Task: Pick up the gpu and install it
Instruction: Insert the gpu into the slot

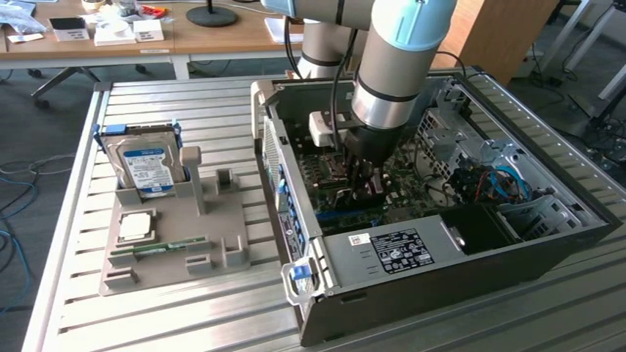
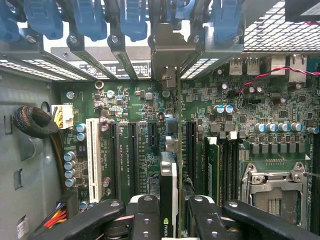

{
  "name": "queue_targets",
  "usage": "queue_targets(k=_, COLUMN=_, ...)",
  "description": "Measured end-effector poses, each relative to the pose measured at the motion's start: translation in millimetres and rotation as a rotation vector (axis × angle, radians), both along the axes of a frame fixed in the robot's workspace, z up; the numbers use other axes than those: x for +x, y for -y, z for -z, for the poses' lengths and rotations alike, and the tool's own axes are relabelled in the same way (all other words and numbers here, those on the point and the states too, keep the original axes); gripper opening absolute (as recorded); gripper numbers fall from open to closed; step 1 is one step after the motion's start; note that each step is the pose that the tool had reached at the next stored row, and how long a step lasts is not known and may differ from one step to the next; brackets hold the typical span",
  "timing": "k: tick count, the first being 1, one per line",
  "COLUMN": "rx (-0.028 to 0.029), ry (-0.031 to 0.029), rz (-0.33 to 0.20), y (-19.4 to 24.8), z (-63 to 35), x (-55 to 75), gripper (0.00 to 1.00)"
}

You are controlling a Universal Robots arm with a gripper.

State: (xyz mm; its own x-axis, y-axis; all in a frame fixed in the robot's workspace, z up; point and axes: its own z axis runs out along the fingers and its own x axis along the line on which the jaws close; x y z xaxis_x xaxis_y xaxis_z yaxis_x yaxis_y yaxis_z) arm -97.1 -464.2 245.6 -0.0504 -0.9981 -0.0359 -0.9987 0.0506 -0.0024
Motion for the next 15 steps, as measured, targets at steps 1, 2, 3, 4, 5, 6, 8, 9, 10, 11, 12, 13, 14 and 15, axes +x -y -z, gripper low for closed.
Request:
queue_targets(k=1, rx=0.0, ry=0.0001, rz=0.0, y=0.0, z=0.0, x=0.0, gripper=0.27)
queue_targets(k=2, rx=0.0, ry=0.0, rz=0.0, y=0.0, z=0.0, x=0.0, gripper=0.27)
queue_targets(k=3, rx=0.0, ry=0.0001, rz=0.0, y=0.0, z=0.0, x=0.0, gripper=0.27)
queue_targets(k=4, rx=0.0001, ry=0.0001, rz=0.0, y=0.0, z=0.3, x=0.0, gripper=0.27)
queue_targets(k=5, rx=0.0003, ry=0.0002, rz=0.0, y=0.0, z=1.2, x=0.0, gripper=0.27)
queue_targets(k=6, rx=0.0, ry=0.0, rz=0.0, y=0.0, z=1.7, x=0.0, gripper=0.27)
queue_targets(k=8, rx=-0.0003, ry=-0.0001, rz=0.0, y=0.0, z=2.1, x=0.0, gripper=0.27)
queue_targets(k=9, rx=-0.0003, ry=-0.0001, rz=0.0, y=0.0, z=2.1, x=0.0, gripper=0.27)
queue_targets(k=10, rx=-0.0002, ry=-0.0001, rz=0.0, y=0.0, z=2.1, x=0.0, gripper=0.27)
queue_targets(k=11, rx=-0.0001, ry=0.0, rz=0.0, y=0.0, z=2.2, x=0.0, gripper=0.27)
queue_targets(k=12, rx=-0.0001, ry=0.0, rz=0.0, y=0.0, z=2.2, x=0.0, gripper=0.27)
queue_targets(k=13, rx=-0.0001, ry=0.0, rz=0.0, y=0.0, z=2.2, x=0.0, gripper=0.27)
queue_targets(k=14, rx=0.0, ry=0.0, rz=0.0, y=0.0, z=2.4, x=0.0, gripper=0.27)
queue_targets(k=15, rx=0.0, ry=0.0001, rz=0.0, y=0.0, z=2.8, x=0.0, gripper=0.27)
